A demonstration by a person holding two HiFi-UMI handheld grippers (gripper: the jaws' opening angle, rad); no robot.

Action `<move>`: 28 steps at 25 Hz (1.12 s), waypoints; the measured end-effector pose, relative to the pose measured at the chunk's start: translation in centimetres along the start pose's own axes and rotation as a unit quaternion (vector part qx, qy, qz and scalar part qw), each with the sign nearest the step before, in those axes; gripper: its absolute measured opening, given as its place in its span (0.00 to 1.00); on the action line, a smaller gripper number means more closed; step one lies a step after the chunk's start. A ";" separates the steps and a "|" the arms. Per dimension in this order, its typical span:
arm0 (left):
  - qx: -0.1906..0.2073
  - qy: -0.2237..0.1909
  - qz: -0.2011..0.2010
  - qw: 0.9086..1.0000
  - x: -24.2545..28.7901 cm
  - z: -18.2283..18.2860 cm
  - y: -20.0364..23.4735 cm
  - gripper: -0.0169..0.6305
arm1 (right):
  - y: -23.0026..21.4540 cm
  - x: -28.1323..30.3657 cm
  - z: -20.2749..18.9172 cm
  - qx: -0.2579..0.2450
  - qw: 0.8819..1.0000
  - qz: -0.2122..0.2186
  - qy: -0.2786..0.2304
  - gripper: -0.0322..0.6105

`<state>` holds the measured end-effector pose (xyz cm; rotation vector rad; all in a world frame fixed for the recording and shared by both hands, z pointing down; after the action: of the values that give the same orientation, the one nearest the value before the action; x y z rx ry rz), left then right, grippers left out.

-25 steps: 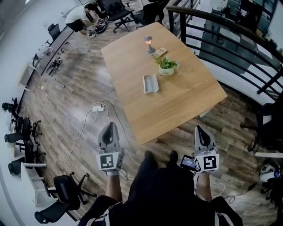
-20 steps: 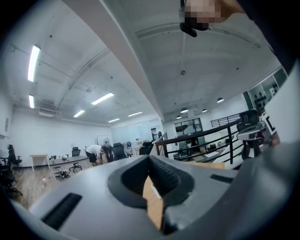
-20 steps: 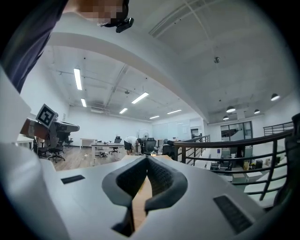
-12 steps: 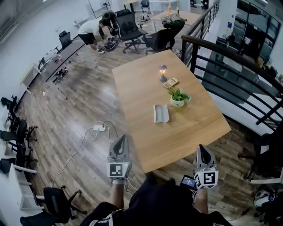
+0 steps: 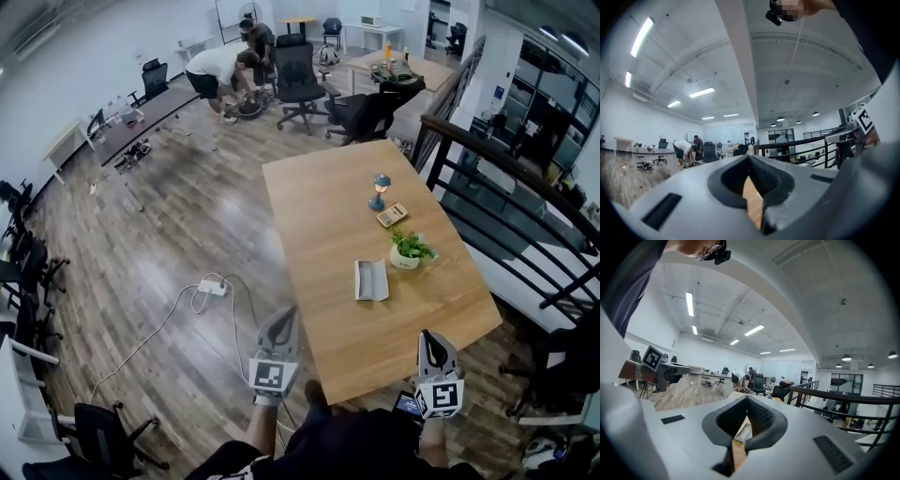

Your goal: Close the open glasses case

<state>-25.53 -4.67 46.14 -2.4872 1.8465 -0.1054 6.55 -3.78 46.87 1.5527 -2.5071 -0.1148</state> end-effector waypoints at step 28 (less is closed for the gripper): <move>-0.005 0.043 0.050 0.998 5.3 0.5 -2.8 0.03 | -9.2 9.5 -4.7 0.104 0.995 0.001 0.011 0.09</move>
<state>-21.30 -8.96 45.97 -2.4281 2.0036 -0.2033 11.43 -16.22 51.10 1.6160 -2.5716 0.1686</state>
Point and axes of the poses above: the fingertips, and each gripper's own axes: x forward along the fingers, y to its left, z out of its top, the point moved 4 cm from there along -x, backward along the fingers, and after that the axes turned 1 degree about -z, right-handed, at the moved point
